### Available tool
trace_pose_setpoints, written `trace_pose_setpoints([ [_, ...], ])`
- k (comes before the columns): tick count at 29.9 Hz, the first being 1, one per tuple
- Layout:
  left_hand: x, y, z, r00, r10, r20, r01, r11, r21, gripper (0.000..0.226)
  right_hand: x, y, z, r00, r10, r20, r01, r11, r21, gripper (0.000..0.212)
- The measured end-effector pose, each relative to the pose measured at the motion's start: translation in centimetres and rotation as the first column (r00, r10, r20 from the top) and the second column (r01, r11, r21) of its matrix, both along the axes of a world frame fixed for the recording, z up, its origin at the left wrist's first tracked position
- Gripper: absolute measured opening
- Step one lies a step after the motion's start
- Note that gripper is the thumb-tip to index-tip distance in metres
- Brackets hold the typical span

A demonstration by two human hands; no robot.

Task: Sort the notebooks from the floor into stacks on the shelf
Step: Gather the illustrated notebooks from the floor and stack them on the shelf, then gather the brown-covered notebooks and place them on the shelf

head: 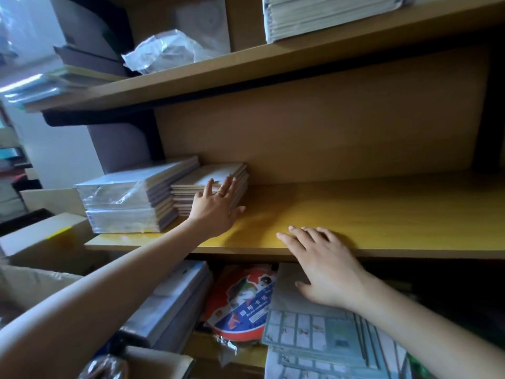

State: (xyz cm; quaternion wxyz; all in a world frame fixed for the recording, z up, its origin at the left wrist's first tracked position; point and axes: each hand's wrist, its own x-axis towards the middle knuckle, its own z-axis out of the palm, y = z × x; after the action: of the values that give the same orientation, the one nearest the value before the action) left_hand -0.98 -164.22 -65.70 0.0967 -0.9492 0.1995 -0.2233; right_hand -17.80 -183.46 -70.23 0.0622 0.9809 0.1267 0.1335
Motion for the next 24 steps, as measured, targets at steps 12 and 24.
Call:
trace_pose_setpoints([
  [12,-10.3,-3.7,-7.3,0.982,-0.097,0.161,0.178,0.748,-0.639,0.05,-0.6,0.5,-1.0,0.995,-0.056,0.079,0.057,0.998,-0.019,0.085],
  [24,-31.8,-2.5,-29.9,0.787,-0.35,-0.508,0.039,0.85,-0.525,0.053,-17.4,-1.5,-17.1,0.969,0.005,-0.248,0.14,0.814,0.563,0.049],
])
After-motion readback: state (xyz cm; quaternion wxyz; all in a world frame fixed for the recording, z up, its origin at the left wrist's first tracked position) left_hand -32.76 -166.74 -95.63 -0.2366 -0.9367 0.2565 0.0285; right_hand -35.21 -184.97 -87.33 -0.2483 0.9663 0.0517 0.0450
